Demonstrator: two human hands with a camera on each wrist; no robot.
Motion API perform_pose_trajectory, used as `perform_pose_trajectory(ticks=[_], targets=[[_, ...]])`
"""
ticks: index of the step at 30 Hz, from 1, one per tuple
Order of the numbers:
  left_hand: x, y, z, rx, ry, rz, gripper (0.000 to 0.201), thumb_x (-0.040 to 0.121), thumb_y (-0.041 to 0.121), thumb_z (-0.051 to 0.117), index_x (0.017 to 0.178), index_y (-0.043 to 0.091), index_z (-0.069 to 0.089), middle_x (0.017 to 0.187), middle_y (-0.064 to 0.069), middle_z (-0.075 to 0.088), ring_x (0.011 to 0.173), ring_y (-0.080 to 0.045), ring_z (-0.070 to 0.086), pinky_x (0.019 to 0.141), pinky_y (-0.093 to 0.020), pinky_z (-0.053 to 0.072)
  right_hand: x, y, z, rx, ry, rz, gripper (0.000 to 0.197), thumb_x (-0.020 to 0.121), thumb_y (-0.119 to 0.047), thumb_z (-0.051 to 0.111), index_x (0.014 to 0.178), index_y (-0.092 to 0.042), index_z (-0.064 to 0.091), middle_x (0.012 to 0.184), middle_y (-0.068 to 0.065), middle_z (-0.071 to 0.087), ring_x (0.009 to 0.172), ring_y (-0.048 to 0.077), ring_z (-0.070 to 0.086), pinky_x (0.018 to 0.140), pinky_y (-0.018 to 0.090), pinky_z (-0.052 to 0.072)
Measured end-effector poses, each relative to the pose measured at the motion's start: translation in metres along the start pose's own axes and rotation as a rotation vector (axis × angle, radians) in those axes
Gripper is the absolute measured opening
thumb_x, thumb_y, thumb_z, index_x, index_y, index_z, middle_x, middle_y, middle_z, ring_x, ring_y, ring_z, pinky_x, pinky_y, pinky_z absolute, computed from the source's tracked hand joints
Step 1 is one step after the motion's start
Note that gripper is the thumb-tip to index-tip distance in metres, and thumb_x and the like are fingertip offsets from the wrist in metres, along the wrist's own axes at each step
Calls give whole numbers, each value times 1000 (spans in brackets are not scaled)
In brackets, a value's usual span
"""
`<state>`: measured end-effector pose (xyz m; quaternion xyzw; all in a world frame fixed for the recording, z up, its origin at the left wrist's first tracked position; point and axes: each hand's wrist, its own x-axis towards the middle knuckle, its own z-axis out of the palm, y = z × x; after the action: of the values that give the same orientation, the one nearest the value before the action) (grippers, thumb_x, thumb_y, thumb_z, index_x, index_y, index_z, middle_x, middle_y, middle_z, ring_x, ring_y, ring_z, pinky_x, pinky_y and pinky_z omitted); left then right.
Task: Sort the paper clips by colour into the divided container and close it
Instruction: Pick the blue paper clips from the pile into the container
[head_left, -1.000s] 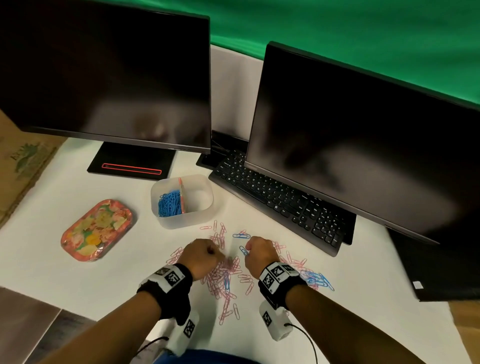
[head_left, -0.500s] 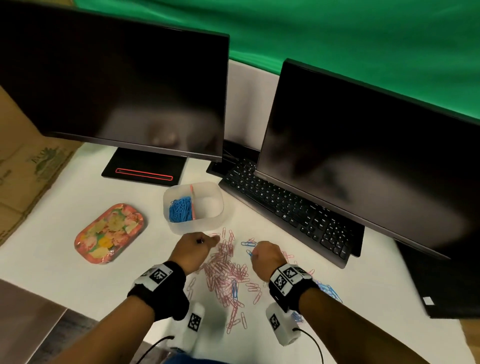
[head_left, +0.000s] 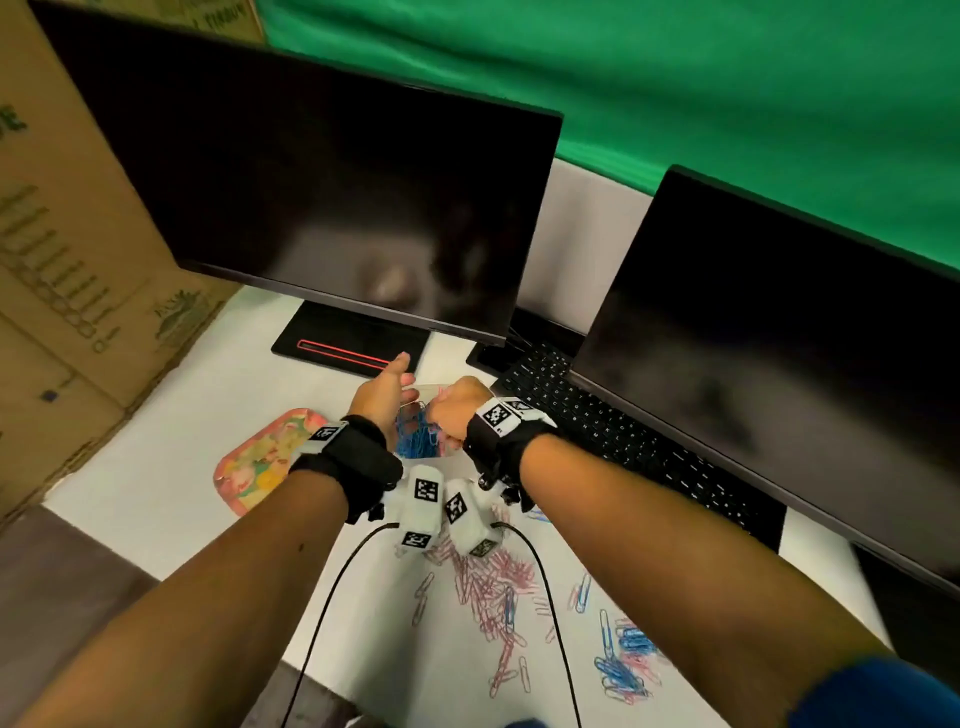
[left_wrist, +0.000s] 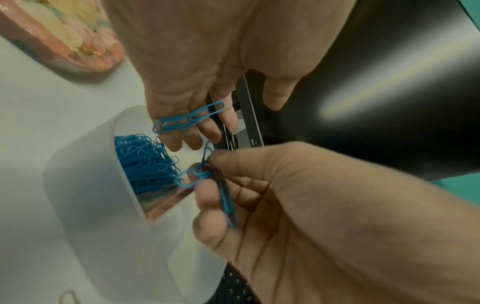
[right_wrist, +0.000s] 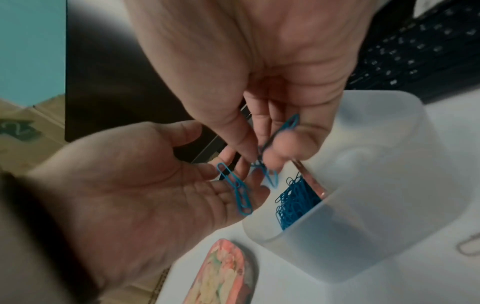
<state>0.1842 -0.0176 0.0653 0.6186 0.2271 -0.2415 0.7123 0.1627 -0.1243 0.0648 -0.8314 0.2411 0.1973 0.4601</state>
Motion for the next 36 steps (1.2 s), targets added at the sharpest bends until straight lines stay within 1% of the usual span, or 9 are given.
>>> perform_pose_trajectory(ticks=[4,9,13,16,19,21,26,31,36], targets=[[6,2,-5,164,-5,6,46,93,51,49,114,11,58,113,-11,55,106,-27,49,99,-44,38,7,-1,-1,8,-102,-40,30,82,-11,59,110,-2,62,90,12,67,72,25,68,61,34,60],[6,-2,-6,339,-19,108,49,90,49,54,123,13,58,121,-9,57,114,-27,52,98,-40,43,-1,2,-9,-176,-56,-200,33,78,-11,61,110,-9,67,105,12,70,95,27,67,87,39,56],[-17,-13,-1,473,-61,327,9,90,26,58,90,21,65,95,-7,68,88,-22,65,80,-37,53,-19,32,-33,-41,-2,-276,27,80,-4,56,98,-14,73,94,4,72,86,23,67,77,31,55],[-39,-43,3,655,-192,395,13,87,13,61,78,20,67,76,1,68,68,-17,64,65,-26,52,-34,74,-57,-84,91,-204,28,82,-5,51,84,-24,72,86,2,72,81,25,70,66,24,53],[-59,-85,12,966,-342,391,8,81,13,63,75,15,69,77,2,71,76,-15,67,74,-29,56,-44,121,-74,-308,173,-98,31,83,-9,48,83,-24,74,92,1,74,81,22,70,75,24,56],[-72,-112,20,1189,-412,390,10,77,22,63,75,15,69,77,4,71,75,-17,66,70,-26,53,-51,146,-76,-442,151,-39,29,85,-12,49,87,-26,74,97,1,73,85,22,69,79,28,57],[-91,-159,30,1577,-535,430,22,80,41,59,83,20,64,93,-1,68,88,-23,64,78,-30,51,-68,181,-60,-703,74,-131,32,92,-19,46,113,-28,68,117,1,62,105,21,61,89,32,52],[-83,-169,24,1640,-492,366,20,77,32,59,64,19,52,84,0,62,83,-22,62,68,-26,45,-74,201,-46,-784,65,-175,37,95,-20,44,129,-26,57,124,4,52,116,23,50,94,34,45],[-76,-163,18,1649,-428,363,14,83,30,57,80,18,63,92,-3,68,85,-22,63,72,-30,49,-77,207,-41,-714,79,-223,37,96,-22,45,132,-25,53,127,1,49,120,19,47,99,32,45]])
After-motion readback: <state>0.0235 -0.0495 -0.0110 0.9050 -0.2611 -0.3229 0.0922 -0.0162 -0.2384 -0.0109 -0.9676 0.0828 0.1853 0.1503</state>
